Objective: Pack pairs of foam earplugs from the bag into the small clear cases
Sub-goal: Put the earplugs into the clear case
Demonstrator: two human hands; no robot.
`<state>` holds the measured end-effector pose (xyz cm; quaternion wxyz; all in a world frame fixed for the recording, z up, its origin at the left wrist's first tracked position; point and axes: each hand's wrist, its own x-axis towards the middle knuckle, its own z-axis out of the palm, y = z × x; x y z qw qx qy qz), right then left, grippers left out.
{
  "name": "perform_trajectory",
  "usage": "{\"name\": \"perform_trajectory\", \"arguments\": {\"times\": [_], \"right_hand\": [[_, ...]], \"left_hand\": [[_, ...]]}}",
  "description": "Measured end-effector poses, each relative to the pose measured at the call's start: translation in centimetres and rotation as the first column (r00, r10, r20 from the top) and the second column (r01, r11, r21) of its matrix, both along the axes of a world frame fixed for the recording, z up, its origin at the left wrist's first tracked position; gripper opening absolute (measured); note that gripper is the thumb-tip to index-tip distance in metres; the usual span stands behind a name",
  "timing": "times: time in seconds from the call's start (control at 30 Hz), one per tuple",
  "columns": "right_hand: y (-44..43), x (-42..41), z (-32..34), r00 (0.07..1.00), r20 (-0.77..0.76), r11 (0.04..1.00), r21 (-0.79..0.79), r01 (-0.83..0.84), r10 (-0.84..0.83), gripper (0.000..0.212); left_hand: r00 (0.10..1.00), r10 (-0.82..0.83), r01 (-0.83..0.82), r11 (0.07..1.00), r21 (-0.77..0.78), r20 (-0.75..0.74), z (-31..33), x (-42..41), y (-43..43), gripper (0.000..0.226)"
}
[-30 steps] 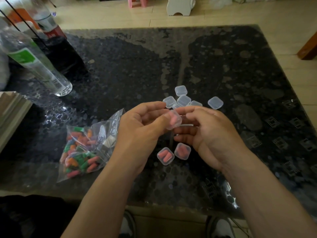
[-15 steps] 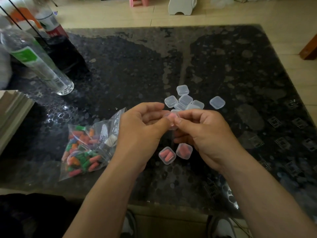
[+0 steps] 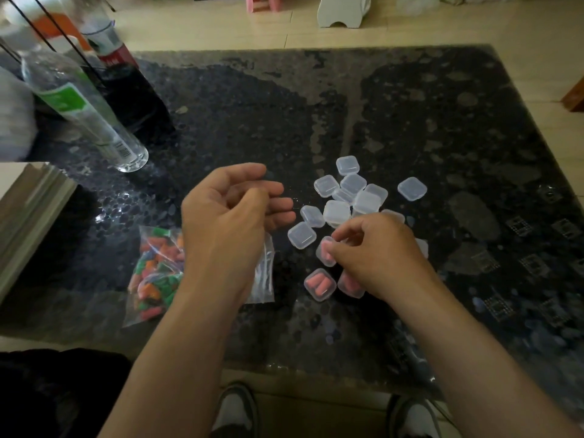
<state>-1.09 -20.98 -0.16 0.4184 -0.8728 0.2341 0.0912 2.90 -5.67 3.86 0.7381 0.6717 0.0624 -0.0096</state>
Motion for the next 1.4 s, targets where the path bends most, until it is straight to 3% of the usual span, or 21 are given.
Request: {"name": "perform_trajectory", "arguments": {"times": [0.23, 0.37, 0.5, 0.63, 0.73, 0.87, 0.93, 1.03, 1.13, 1.4], "right_hand": [[1.6, 0.9, 1.6, 0.980, -0.187, 0.987, -0.130, -0.097, 0.072, 0.005], [3.0, 1.1, 1.9, 0.992, -0.027, 0.977, -0.173, -0.123, 0.120, 0.009], [5.8, 1.7, 2.4, 0.969, 0.152, 0.978, 0.035, -0.204, 0.196, 0.017], [8.7, 2.5, 1.3, 0.966, 0.139, 0.966, 0.110, -0.235, 0.219, 0.018], [10.1, 3.3, 0.4, 0.974, 0.109, 0.957, 0.196, -0.216, 0.198, 0.019], [12.0, 4.2, -0.1, 0.969, 0.006, 0.902, 0.364, -0.233, 0.248, 0.014], [12.7, 4.6, -0.6, 0.950, -0.056, 0.870, 0.421, -0.257, 0.308, 0.016], [13.5, 4.8, -0.9, 0.918, -0.091, 0.834, 0.460, -0.306, 0.387, 0.020], [14.0, 4.7, -1.1, 0.874, -0.045, 0.818, 0.379, -0.433, 0.484, 0.014], [15.0, 4.5, -1.3, 0.805, 0.021, 0.784, 0.213, -0.584, 0.593, 0.013]], "left_hand": [[0.988, 0.130, -0.137, 0.987, 0.087, 0.088, 1.2, 0.2, 4.4, 0.025], [0.975, 0.183, -0.213, 0.932, 0.295, 0.125, 0.0, 0.4, 7.5, 0.024], [0.976, 0.137, -0.207, 0.835, 0.510, 0.171, -1.0, 0.7, 10.0, 0.025], [0.980, 0.103, -0.193, 0.695, 0.692, 0.169, -2.0, 0.7, 12.9, 0.021], [0.992, 0.112, -0.119, 0.631, 0.767, 0.062, -2.5, 0.6, 15.1, 0.018], [0.979, 0.168, 0.006, 0.552, 0.834, -0.118, -3.5, 0.6, 17.8, 0.035], [0.953, 0.165, 0.111, 0.588, 0.801, -0.253, -4.0, 0.5, 18.4, 0.041], [0.927, 0.110, 0.161, 0.747, 0.645, -0.358, -4.4, 0.5, 18.5, 0.033], [0.936, 0.062, 0.180, 0.761, 0.623, -0.345, -5.1, 0.6, 18.7, 0.018], [0.955, 0.041, 0.179, 0.707, 0.684, -0.292, -5.7, 0.6, 19.1, 0.015]]}}
